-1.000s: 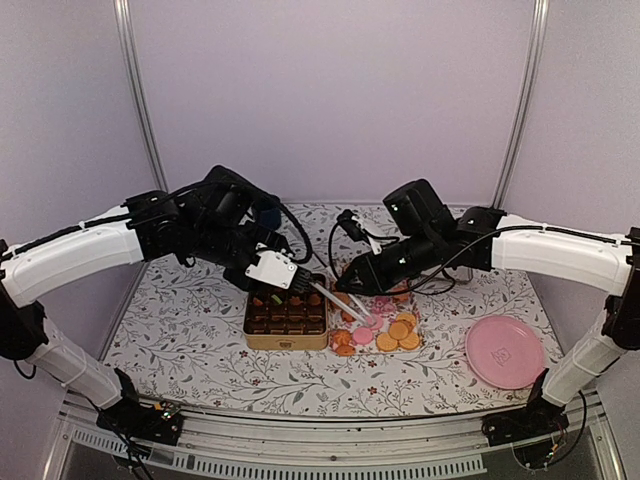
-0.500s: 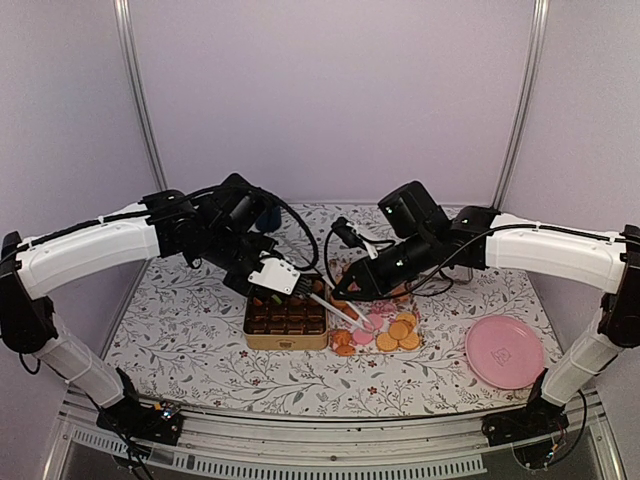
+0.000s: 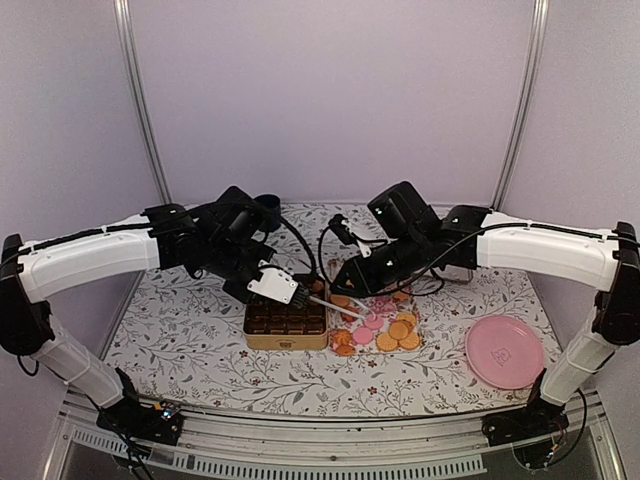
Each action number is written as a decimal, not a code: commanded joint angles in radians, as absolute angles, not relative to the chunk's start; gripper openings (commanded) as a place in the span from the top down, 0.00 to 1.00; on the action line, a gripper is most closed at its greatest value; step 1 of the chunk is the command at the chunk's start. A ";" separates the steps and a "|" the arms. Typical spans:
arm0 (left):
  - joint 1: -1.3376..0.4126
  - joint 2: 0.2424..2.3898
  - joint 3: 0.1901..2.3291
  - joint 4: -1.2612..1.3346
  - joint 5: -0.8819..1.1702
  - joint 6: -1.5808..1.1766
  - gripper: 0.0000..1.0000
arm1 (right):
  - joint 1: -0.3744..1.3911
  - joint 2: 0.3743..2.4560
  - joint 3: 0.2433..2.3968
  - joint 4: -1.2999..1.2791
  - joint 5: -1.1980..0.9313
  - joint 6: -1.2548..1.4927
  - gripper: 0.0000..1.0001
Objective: Pack the cookies
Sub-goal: Pass from the right arm to the left, then pass from the left arm to the right
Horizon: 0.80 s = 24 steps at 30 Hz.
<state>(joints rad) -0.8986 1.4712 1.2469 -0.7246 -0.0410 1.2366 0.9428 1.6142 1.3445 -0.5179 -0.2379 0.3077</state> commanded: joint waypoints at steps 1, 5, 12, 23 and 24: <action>-0.924 1.426 1.203 -0.733 -0.062 1.221 1.00 | 0.952 1.649 1.408 -0.498 -0.063 0.349 0.92; -0.932 1.415 1.187 -0.700 -0.085 1.224 1.00 | 0.983 1.714 1.451 -0.501 -0.065 0.341 0.82; -0.940 1.386 1.154 -0.677 -0.110 1.247 1.00 | 1.011 1.821 1.516 -0.480 -0.078 0.347 0.64; -0.946 1.378 1.158 -0.687 -0.100 1.225 1.00 | 1.016 1.926 1.636 -0.582 0.076 0.300 0.67; -0.947 1.377 1.164 -0.692 -0.097 1.222 1.00 | 1.017 1.932 1.635 -0.589 0.092 0.298 0.67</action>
<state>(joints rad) -0.9234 1.4132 1.1511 -0.6926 -0.1310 1.2259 1.0206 1.8843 1.6024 -0.5434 -0.0284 0.3206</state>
